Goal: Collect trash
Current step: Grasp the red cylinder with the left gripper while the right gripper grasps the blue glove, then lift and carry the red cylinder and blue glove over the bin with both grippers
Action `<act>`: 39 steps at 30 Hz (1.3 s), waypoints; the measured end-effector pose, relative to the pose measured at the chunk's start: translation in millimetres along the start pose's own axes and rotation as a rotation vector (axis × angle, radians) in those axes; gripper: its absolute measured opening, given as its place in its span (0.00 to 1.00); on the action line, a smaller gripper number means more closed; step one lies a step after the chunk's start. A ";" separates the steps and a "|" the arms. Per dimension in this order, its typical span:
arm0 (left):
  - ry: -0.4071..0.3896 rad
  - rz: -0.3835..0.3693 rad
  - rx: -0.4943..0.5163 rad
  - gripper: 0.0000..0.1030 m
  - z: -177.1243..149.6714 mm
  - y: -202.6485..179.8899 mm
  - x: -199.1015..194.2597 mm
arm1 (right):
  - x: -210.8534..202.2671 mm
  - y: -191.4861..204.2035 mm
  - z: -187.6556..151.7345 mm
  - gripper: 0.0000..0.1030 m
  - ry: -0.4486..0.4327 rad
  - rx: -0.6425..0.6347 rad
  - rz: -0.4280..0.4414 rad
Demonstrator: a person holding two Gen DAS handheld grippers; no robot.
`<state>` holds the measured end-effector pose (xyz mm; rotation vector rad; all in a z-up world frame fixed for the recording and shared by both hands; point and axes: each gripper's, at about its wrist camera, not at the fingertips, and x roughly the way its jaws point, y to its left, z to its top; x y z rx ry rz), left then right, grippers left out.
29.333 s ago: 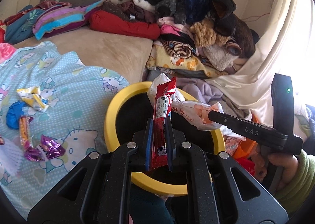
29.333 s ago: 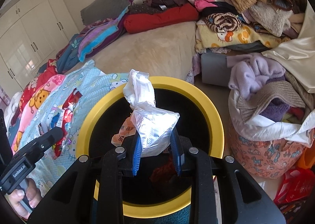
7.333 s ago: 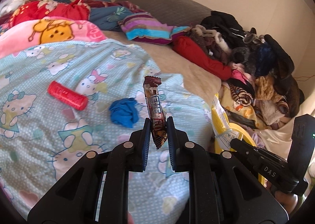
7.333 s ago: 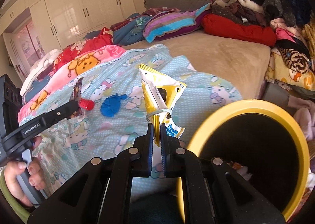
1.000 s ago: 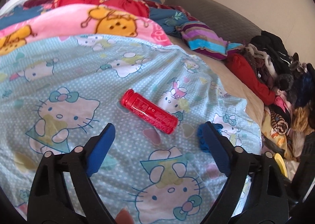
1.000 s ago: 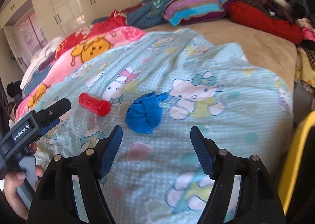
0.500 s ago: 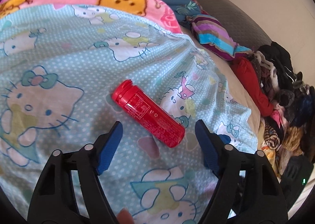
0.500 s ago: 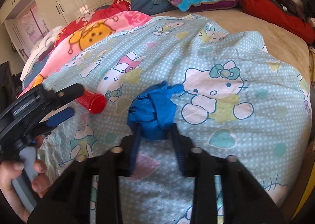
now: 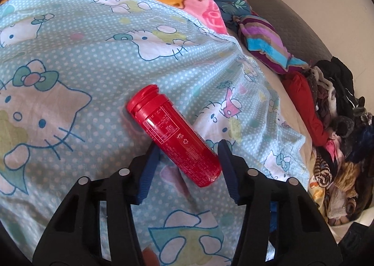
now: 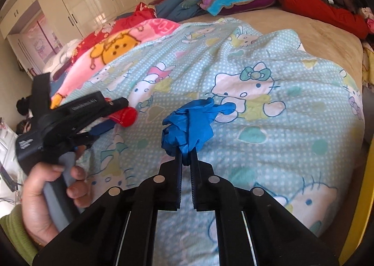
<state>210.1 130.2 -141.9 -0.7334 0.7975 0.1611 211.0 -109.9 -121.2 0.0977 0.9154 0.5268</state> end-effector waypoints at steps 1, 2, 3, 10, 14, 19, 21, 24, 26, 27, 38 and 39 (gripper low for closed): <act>0.003 -0.006 0.002 0.37 -1.3 0.0 -0.9 | -3.6 0.8 -0.4 0.06 -0.004 -0.001 0.003; 0.008 -0.014 0.002 0.36 -3.0 -0.2 -2.1 | -7.3 1.6 -1.1 0.06 -0.009 -0.003 0.006; 0.014 -0.025 0.001 0.34 -5.3 -0.3 -3.6 | -11.7 2.5 -2.2 0.07 -0.013 -0.005 0.006; 0.025 -0.063 0.041 0.27 -29.5 -11.6 -21.0 | -41.0 6.3 -12.0 0.06 -0.063 -0.020 0.003; 0.000 -0.078 0.108 0.26 -41.7 -26.3 -34.8 | -55.8 6.2 -15.8 0.07 -0.088 -0.030 -0.001; -0.049 -0.104 0.238 0.26 -54.1 -54.3 -57.0 | -72.2 -0.6 -20.4 0.07 -0.108 -0.025 -0.015; -0.058 -0.120 0.266 0.26 -57.4 -63.1 -62.7 | -78.4 -5.1 -21.8 0.07 -0.113 -0.024 -0.027; -0.068 -0.144 0.302 0.26 -61.9 -77.1 -71.0 | -87.5 -14.0 -24.9 0.07 -0.121 -0.020 -0.049; -0.075 -0.161 0.326 0.26 -64.9 -86.9 -75.8 | -93.2 -18.6 -26.8 0.06 -0.125 -0.018 -0.062; -0.078 -0.165 0.334 0.26 -66.3 -91.0 -77.5 | -96.9 -22.0 -27.9 0.07 -0.127 -0.015 -0.070; -0.085 -0.223 0.415 0.26 -81.7 -125.8 -92.1 | -131.4 -55.4 -34.0 0.06 -0.150 0.018 -0.120; -0.085 -0.228 0.423 0.26 -83.2 -128.7 -93.6 | -135.0 -58.5 -34.3 0.06 -0.154 0.021 -0.125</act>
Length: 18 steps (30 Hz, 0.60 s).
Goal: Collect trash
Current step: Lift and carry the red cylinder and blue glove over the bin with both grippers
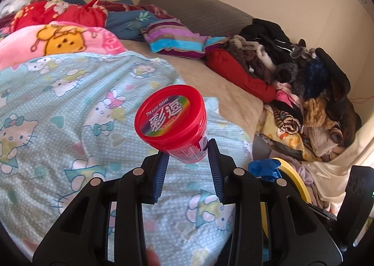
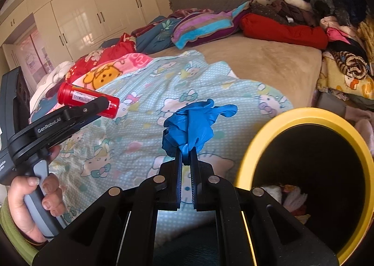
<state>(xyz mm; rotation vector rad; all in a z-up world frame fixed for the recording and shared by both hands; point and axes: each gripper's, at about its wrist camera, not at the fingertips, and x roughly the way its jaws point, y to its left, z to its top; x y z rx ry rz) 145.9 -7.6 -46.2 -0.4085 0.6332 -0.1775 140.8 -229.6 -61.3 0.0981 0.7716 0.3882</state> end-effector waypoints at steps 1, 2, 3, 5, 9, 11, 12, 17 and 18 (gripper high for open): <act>0.000 -0.006 0.007 0.26 0.1 -3.7 -0.8 | -1.6 -1.7 1.0 0.06 -0.001 0.001 -0.003; 0.000 -0.011 0.012 0.26 0.1 -5.9 -1.5 | -3.7 -3.3 1.5 0.06 -0.002 0.000 -0.005; 0.001 -0.018 0.021 0.26 -0.2 -9.7 -2.2 | -6.2 -5.4 2.0 0.06 -0.005 -0.002 -0.010; 0.003 -0.032 0.035 0.26 -1.4 -16.5 -3.4 | -10.9 -9.6 3.0 0.07 -0.009 -0.003 -0.013; 0.008 -0.054 0.066 0.26 -4.1 -29.7 -5.8 | -19.2 -19.9 4.4 0.06 -0.009 0.001 -0.024; 0.011 -0.065 0.078 0.26 -5.5 -35.4 -6.5 | -23.6 -25.3 4.6 0.06 -0.008 0.003 -0.028; 0.013 -0.070 0.087 0.26 -6.2 -39.2 -6.6 | -25.0 -27.3 4.6 0.06 -0.007 0.003 -0.029; 0.022 -0.096 0.116 0.26 -10.8 -54.3 -6.7 | -35.1 -41.6 1.6 0.06 -0.005 -0.001 -0.056; 0.024 -0.103 0.123 0.26 -11.8 -57.3 -6.8 | -36.8 -44.7 1.1 0.06 -0.004 -0.002 -0.062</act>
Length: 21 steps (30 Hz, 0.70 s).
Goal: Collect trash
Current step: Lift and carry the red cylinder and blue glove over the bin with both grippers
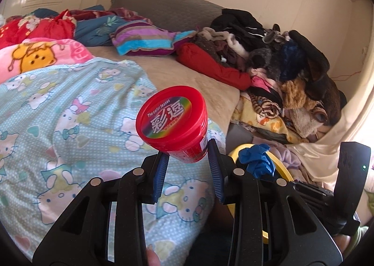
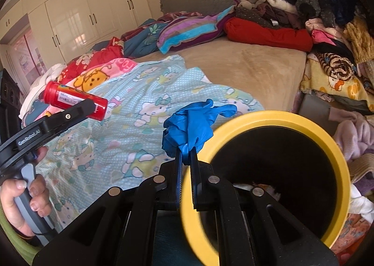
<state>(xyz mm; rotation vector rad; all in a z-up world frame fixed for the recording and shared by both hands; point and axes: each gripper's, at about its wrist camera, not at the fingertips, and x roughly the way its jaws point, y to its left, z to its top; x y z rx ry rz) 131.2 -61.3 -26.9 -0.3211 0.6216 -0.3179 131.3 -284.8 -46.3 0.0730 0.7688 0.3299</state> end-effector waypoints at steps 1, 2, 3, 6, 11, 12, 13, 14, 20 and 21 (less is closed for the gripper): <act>0.002 -0.005 0.005 0.26 -0.6 -2.4 0.4 | -0.8 -1.6 -0.7 0.06 0.002 0.000 -0.004; 0.005 -0.011 0.012 0.26 -1.4 -5.4 1.0 | -1.8 -4.2 -1.5 0.06 0.004 0.002 -0.008; 0.007 -0.016 0.019 0.26 -2.0 -8.2 1.4 | -3.6 -9.1 -3.0 0.06 0.008 0.005 -0.013; 0.015 -0.032 0.037 0.26 -4.3 -17.4 3.3 | -7.8 -18.8 -8.1 0.06 0.015 0.006 -0.032; 0.031 -0.061 0.067 0.26 -9.3 -32.8 7.6 | -15.8 -40.4 -19.2 0.06 0.027 0.018 -0.070; 0.035 -0.067 0.074 0.26 -10.5 -35.9 8.6 | -16.7 -43.4 -20.9 0.06 0.028 0.021 -0.076; 0.038 -0.072 0.081 0.26 -11.5 -38.9 9.1 | -18.0 -47.1 -22.5 0.06 0.030 0.023 -0.085; 0.042 -0.077 0.090 0.26 -12.8 -42.7 10.0 | -19.3 -52.5 -24.4 0.06 0.032 0.031 -0.093; 0.069 -0.112 0.142 0.26 -21.0 -66.0 16.4 | -23.9 -77.7 -30.4 0.06 0.039 0.068 -0.130; 0.073 -0.117 0.151 0.26 -22.6 -69.4 17.5 | -24.6 -82.4 -31.5 0.06 0.039 0.077 -0.138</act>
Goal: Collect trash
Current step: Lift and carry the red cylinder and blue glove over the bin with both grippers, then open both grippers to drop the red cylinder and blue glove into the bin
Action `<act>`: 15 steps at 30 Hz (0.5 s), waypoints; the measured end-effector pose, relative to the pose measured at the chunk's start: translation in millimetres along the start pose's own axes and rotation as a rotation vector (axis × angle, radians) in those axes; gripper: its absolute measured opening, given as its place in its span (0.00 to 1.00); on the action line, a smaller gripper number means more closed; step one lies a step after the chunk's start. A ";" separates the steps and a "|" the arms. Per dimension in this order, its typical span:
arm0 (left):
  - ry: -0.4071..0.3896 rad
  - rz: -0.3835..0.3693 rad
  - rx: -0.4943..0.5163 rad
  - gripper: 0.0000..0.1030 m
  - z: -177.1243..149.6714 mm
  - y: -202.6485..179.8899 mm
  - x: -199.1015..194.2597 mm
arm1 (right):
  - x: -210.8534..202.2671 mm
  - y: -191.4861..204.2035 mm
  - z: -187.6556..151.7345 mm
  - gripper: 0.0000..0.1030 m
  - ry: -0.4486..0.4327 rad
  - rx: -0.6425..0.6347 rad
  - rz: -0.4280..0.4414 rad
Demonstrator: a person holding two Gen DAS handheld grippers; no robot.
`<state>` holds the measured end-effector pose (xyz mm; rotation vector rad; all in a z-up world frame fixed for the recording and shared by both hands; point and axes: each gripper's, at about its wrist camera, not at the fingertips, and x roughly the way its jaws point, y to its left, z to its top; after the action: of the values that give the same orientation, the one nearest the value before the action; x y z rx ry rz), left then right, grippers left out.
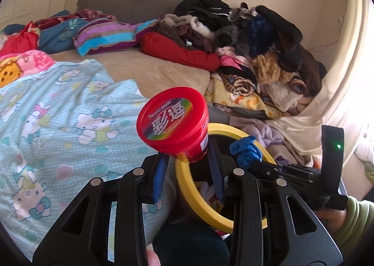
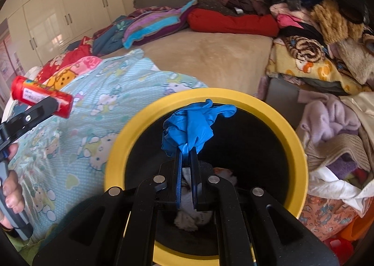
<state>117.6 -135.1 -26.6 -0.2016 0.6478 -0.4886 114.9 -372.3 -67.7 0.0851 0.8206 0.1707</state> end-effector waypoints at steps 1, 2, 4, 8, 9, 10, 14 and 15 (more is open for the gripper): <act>0.004 -0.004 0.007 0.26 -0.8 -3.6 1.6 | 0.4 -4.1 -0.4 0.06 0.001 0.008 -0.006; 0.010 -0.010 0.016 0.26 -1.8 -7.4 3.6 | 0.7 -8.1 -0.7 0.06 0.002 0.014 -0.010; 0.021 -0.020 0.031 0.26 -4.0 -14.3 7.4 | 1.4 -15.1 -1.5 0.06 0.003 0.028 -0.020; 0.046 -0.039 0.066 0.26 -9.2 -28.0 15.1 | 3.8 -25.4 -1.9 0.06 0.016 0.041 -0.025; 0.054 -0.046 0.073 0.26 -11.1 -31.2 17.0 | 4.2 -27.5 -2.5 0.06 0.018 0.037 -0.033; 0.061 -0.051 0.078 0.26 -12.2 -33.5 19.0 | 4.8 -28.5 -3.0 0.07 0.023 0.034 -0.032; 0.095 -0.079 0.098 0.26 -18.0 -42.8 29.9 | 5.9 -36.5 -4.2 0.07 0.042 0.048 -0.032; 0.104 -0.087 0.102 0.26 -18.9 -45.0 32.7 | 5.5 -38.3 -4.6 0.07 0.043 0.053 -0.033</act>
<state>111.6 -190.9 -43.9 -0.1088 0.7158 -0.6178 119.7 -408.9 -80.2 0.1177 0.8693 0.1200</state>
